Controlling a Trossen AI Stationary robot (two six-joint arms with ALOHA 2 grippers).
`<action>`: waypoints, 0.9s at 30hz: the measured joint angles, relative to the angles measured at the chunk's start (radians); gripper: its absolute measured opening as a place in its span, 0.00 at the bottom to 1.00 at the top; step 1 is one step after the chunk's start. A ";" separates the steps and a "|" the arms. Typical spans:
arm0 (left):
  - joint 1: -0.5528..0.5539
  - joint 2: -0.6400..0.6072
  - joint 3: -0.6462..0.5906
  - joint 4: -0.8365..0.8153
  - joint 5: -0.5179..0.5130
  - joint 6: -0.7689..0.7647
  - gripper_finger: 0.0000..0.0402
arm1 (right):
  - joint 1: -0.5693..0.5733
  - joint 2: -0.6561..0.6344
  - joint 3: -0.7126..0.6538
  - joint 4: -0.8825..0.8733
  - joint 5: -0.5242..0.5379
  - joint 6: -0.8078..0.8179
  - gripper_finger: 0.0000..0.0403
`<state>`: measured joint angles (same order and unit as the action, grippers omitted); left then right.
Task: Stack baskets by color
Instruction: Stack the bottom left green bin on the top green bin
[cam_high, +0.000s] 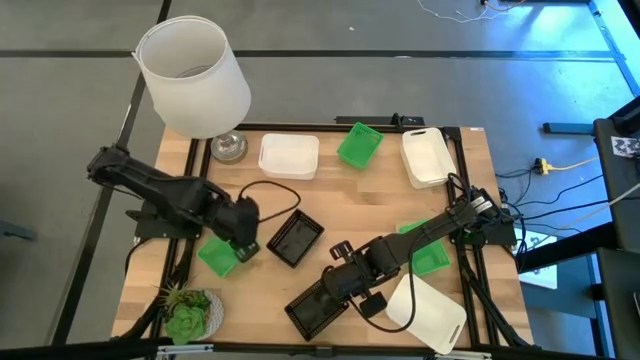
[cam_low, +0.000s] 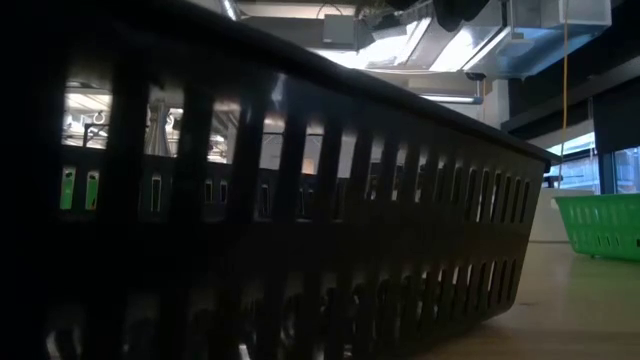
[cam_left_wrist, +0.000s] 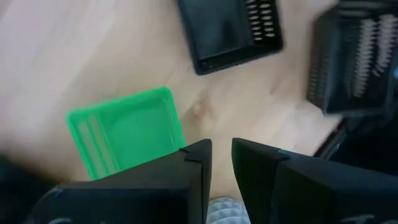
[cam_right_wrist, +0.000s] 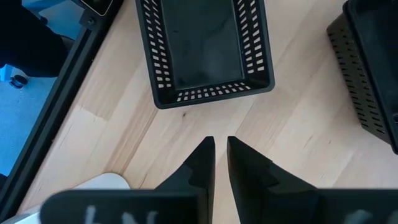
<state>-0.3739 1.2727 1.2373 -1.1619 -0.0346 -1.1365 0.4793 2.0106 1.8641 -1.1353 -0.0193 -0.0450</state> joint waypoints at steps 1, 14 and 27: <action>-0.004 0.014 0.000 -0.004 0.000 -0.024 0.14 | 0.000 0.000 0.000 -0.001 0.000 -0.002 0.11; -0.063 0.281 0.000 -0.006 -0.084 -0.039 0.14 | 0.001 0.000 0.001 -0.001 0.000 0.000 0.11; -0.106 0.434 0.000 -0.035 -0.111 -0.041 0.14 | 0.001 0.000 0.001 -0.015 0.000 0.012 0.11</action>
<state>-0.4797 1.7067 1.2369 -1.1965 -0.1454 -1.1776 0.4801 2.0106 1.8648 -1.1503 -0.0189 -0.0329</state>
